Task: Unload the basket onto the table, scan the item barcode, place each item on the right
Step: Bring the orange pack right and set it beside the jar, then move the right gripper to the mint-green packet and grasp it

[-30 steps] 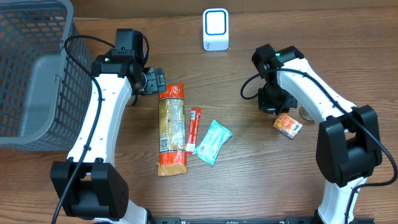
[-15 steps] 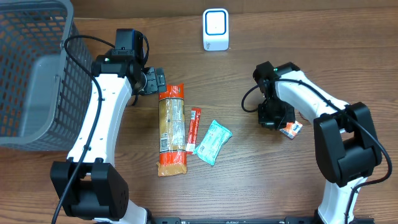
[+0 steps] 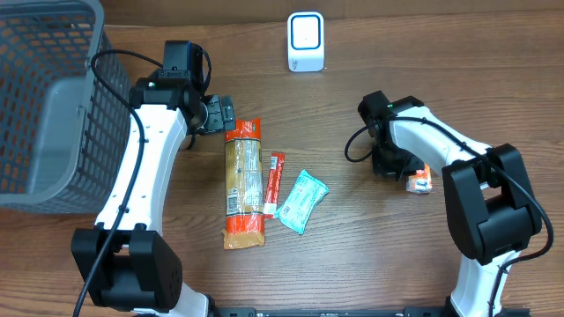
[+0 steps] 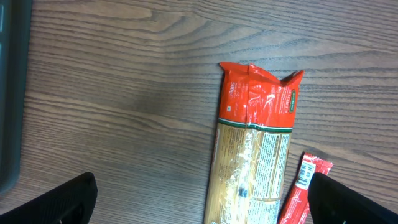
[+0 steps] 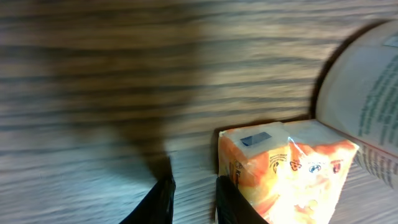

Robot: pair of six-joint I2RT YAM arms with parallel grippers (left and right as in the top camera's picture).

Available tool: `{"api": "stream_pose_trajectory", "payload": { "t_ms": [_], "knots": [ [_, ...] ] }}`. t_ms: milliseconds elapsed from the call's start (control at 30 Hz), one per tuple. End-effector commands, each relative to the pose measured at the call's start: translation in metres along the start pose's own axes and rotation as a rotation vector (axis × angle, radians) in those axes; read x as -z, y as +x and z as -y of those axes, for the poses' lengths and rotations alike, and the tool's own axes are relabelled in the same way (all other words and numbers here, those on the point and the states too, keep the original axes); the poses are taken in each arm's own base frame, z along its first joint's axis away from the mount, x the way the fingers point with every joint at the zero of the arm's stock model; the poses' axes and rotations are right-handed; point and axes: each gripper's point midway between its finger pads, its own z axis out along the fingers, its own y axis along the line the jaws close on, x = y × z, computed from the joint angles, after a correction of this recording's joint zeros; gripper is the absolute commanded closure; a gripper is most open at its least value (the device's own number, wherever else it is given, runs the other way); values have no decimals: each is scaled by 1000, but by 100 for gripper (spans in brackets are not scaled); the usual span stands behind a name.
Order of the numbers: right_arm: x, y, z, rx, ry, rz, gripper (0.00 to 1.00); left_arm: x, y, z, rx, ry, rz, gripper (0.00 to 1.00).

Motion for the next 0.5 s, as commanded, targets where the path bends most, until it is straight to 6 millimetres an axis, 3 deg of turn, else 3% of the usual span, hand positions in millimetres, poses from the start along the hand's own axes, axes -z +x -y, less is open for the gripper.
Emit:
{"api": "stream_pose_trajectory", "payload": {
  "t_ms": [0, 200, 367, 467],
  "knots": [
    [-9, -5, 29, -43, 86, 5, 77, 8, -6, -1, -2, -1, 28, 0],
    [-16, 2, 53, -109, 68, -69, 77, 8, -6, -1, -2, -1, 28, 0],
    [-18, 8, 46, -89, -2, -108, 77, 8, -6, -1, -2, -1, 28, 0],
    [-10, 10, 30, -68, -91, -113, 76, 8, -6, -1, -2, -1, 28, 0]
  ]
}}
